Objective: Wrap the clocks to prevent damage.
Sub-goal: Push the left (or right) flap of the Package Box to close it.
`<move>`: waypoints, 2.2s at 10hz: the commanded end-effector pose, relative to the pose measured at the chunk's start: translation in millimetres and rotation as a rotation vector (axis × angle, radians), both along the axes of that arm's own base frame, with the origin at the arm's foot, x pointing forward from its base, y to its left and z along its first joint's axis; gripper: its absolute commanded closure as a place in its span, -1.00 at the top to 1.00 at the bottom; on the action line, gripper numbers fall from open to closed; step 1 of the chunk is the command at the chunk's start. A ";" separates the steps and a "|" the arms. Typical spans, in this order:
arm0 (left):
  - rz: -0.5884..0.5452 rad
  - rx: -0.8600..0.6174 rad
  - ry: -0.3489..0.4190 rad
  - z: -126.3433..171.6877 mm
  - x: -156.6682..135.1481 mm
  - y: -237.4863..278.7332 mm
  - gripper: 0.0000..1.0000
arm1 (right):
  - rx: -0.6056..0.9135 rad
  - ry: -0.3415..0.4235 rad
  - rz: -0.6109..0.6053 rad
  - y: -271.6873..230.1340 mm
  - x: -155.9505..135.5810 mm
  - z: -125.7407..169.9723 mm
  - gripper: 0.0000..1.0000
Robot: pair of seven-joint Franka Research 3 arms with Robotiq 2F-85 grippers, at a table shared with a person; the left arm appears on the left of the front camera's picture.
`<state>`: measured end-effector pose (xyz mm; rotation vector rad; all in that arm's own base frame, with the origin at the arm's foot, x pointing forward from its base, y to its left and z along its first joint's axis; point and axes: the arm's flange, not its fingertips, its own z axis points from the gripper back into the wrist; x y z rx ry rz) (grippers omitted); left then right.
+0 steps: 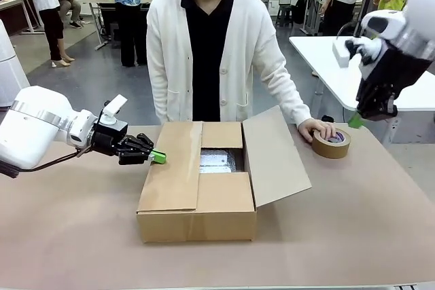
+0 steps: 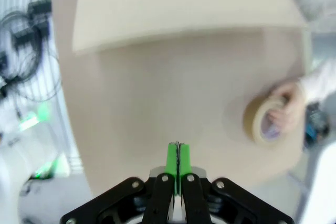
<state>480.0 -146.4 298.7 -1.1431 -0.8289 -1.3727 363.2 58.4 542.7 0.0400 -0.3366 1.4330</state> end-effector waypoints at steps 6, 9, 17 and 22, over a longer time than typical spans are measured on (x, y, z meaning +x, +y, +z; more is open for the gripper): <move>0.005 0.001 0.004 -4.0 0.1 -1.0 -0.90 | 0.776 0.024 0.043 -87.5 -14.6 -79.5 -0.92; 0.005 0.001 0.004 -4.0 0.1 -1.0 -0.90 | 0.742 0.021 -0.003 -80.6 -12.2 -62.7 -0.92; 0.005 0.001 0.004 -4.0 0.1 -1.0 -0.90 | 0.824 0.041 0.279 -53.5 13.9 -196.8 -0.92; 0.005 0.001 0.004 -4.0 0.1 -1.0 -0.90 | 0.782 0.080 0.272 2.3 33.2 -239.9 -0.92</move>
